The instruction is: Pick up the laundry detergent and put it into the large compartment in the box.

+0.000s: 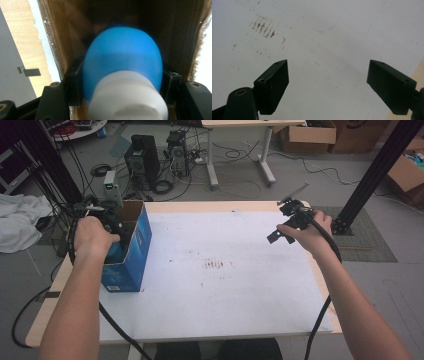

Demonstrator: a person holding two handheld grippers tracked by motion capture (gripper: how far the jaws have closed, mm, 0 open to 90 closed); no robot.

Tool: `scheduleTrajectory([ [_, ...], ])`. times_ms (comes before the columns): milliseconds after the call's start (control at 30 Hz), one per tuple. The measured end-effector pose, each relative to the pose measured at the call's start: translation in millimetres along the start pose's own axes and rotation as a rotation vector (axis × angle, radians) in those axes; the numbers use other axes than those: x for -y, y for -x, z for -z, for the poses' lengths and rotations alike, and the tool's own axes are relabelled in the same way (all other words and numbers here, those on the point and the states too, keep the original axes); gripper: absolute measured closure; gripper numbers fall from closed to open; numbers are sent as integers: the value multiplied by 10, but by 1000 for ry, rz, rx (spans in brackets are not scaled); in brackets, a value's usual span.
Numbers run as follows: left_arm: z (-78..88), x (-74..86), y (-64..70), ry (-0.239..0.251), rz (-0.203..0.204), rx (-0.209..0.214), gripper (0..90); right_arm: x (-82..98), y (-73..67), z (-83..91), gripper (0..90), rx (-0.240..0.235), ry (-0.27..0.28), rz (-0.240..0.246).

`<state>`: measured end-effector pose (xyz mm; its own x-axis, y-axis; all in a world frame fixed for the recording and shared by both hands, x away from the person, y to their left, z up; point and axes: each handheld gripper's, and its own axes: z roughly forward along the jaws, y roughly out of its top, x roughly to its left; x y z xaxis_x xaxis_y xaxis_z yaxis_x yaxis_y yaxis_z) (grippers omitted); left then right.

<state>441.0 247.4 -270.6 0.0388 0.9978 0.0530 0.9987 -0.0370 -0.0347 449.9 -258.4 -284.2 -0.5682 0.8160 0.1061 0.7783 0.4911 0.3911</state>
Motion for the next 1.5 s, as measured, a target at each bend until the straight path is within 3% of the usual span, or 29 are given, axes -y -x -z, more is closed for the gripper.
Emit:
scheduleTrajectory([
  [1500,-72,21,-5,22,11,20,371,10,-5,27,176,3,7,1],
])
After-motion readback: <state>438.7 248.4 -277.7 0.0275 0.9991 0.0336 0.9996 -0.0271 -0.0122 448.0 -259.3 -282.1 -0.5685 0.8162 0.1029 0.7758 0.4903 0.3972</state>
